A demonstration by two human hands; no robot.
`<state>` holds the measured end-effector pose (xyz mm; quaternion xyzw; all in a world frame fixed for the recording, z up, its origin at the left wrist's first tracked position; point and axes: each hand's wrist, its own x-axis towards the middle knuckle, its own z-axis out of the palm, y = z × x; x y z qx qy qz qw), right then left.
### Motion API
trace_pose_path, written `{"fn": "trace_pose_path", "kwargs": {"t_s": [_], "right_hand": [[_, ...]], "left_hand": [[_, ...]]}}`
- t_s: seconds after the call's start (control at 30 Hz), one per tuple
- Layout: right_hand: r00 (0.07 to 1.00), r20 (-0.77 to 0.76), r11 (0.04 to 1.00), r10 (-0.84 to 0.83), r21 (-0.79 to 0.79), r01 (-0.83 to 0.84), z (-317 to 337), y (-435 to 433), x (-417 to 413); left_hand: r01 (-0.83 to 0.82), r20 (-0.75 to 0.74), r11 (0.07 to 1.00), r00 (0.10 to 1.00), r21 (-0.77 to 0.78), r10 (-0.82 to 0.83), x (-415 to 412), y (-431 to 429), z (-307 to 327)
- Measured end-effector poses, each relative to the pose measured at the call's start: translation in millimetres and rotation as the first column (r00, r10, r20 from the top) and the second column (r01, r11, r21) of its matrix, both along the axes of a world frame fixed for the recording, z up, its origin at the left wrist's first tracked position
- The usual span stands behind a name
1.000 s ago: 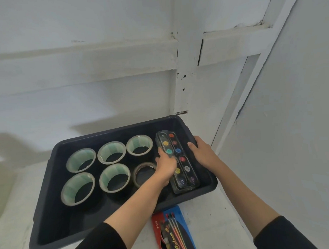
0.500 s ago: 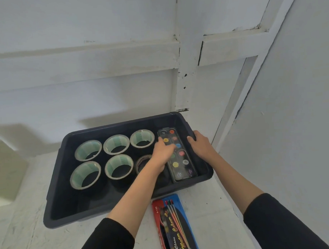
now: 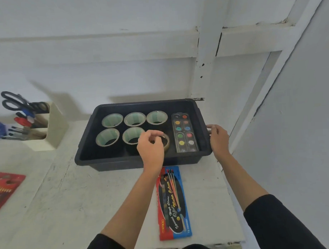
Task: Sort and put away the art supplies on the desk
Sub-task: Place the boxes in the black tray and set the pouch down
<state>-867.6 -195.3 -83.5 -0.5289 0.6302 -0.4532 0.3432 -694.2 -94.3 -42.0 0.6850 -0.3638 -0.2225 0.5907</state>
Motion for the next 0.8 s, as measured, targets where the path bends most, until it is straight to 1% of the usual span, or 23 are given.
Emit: {"fn": "trace_pose_path", "kwargs": {"t_s": [0.03, 0.07, 0.1, 0.13, 0.17, 0.2, 0.23, 0.27, 0.3, 0.37, 0.4, 0.47, 0.53, 0.63, 0.8], "right_hand": [[0.998, 0.054, 1.000, -0.011, -0.001, 0.011, -4.7, 12.3, -4.5], [0.997, 0.076, 1.000, -0.019, -0.006, 0.019, -11.1, 25.5, -9.1], [0.998, 0.056, 1.000, -0.015, -0.022, 0.016, -19.1, 39.9, -14.0], [1.000, 0.002, 0.999, 0.009, -0.052, -0.009, -28.0, 54.5, -18.7], [0.994, -0.086, 0.994, 0.066, -0.086, -0.074, -36.7, 70.3, -24.0], [0.969, -0.204, 0.980, 0.140, -0.114, -0.165, -45.4, 84.2, -28.0], [0.918, -0.333, 0.955, 0.216, -0.123, -0.270, -54.3, 95.6, -31.4], [0.845, -0.452, 0.919, 0.286, -0.121, -0.376, -63.2, 105.6, -36.3], [0.765, -0.549, 0.878, 0.336, -0.110, -0.465, -70.9, 112.9, -41.2], [0.636, -0.657, 0.819, 0.406, -0.046, -0.571, -82.5, 121.9, -51.7], [0.593, -0.678, 0.802, 0.434, -0.010, -0.598, -85.3, 126.1, -56.9], [0.535, -0.706, 0.780, 0.464, 0.039, -0.625, -89.4, 132.6, -64.9], [0.508, -0.717, 0.769, 0.478, 0.061, -0.636, -91.0, 138.1, -72.0], [0.522, -0.701, 0.765, 0.486, 0.052, -0.642, -89.3, 142.3, -77.1], [0.547, -0.691, 0.770, 0.472, 0.023, -0.637, -88.6, 145.3, -76.4]], "left_hand": [[-0.040, -0.003, 0.999, 0.999, -0.013, 0.040, -3.5, 10.7, -3.4], [-0.072, -0.005, 0.997, 0.997, -0.002, 0.072, -7.1, 20.9, -7.6], [-0.102, 0.007, 0.994, 0.995, 0.028, 0.102, -10.8, 30.3, -13.4], [-0.127, 0.028, 0.990, 0.992, 0.068, 0.125, -14.1, 39.5, -20.5], [-0.144, 0.062, 0.983, 0.989, 0.115, 0.138, -17.3, 49.3, -29.1], [-0.144, 0.088, 0.975, 0.988, 0.172, 0.131, -20.0, 57.1, -37.2], [-0.138, 0.108, 0.962, 0.987, 0.237, 0.115, -21.5, 63.1, -45.1], [-0.125, 0.127, 0.935, 0.988, 0.332, 0.087, -23.5, 70.7, -51.4], [-0.114, 0.164, 0.885, 0.986, 0.451, 0.044, -25.5, 76.8, -57.1], [-0.095, 0.234, 0.733, 0.968, 0.674, -0.090, -32.1, 89.5, -66.1], [-0.102, 0.265, 0.680, 0.954, 0.726, -0.141, -37.2, 96.4, -68.3], [-0.123, 0.310, 0.626, 0.930, 0.770, -0.199, -46.6, 107.3, -73.5], [-0.154, 0.357, 0.611, 0.907, 0.776, -0.224, -53.2, 115.2, -78.6], [-0.178, 0.380, 0.640, 0.905, 0.748, -0.192, -56.7, 119.1, -79.7], [-0.173, 0.341, 0.689, 0.933, 0.703, -0.114, -56.2, 121.3, -82.5]]}}
